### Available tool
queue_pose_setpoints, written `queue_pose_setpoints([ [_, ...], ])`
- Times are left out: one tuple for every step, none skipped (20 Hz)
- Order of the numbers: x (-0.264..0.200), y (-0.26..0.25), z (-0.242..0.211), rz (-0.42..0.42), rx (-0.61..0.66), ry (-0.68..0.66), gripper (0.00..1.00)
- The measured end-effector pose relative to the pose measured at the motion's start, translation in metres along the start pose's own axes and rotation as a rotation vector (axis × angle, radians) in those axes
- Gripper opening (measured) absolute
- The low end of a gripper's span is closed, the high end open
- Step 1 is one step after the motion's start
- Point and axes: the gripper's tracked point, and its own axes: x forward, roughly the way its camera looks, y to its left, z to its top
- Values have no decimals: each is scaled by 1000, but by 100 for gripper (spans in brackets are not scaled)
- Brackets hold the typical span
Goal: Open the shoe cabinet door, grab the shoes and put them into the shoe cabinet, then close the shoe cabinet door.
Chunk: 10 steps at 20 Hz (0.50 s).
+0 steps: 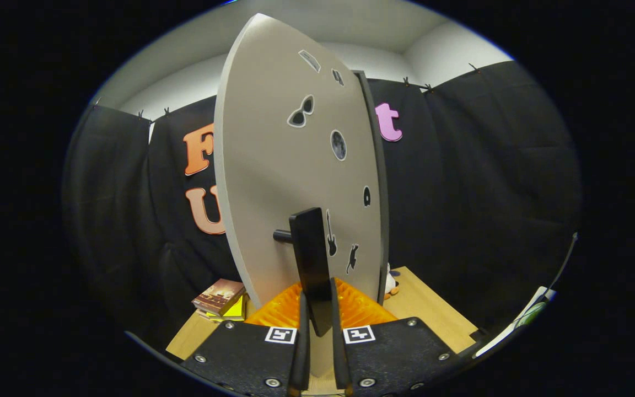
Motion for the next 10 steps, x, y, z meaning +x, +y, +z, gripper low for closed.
queue_pose_setpoints([
  [-3, -7, 1, -11, -6, -2, 16],
  [-3, -8, 1, -23, -8, -6, 16],
  [-4, -9, -1, -32, -8, -7, 16],
  [-4, -15, -1, -44, -6, -12, 15],
  [-6, -23, -1, -62, -11, -15, 14],
  [-8, -35, -1, -87, -14, -17, 13],
  [-9, -51, 1, -108, -16, -17, 13],
  [-11, -68, 2, -132, -18, -19, 13],
  [-13, -88, 3, -162, -26, -18, 11],
  [-14, -103, 3, -184, -24, -12, 11],
])
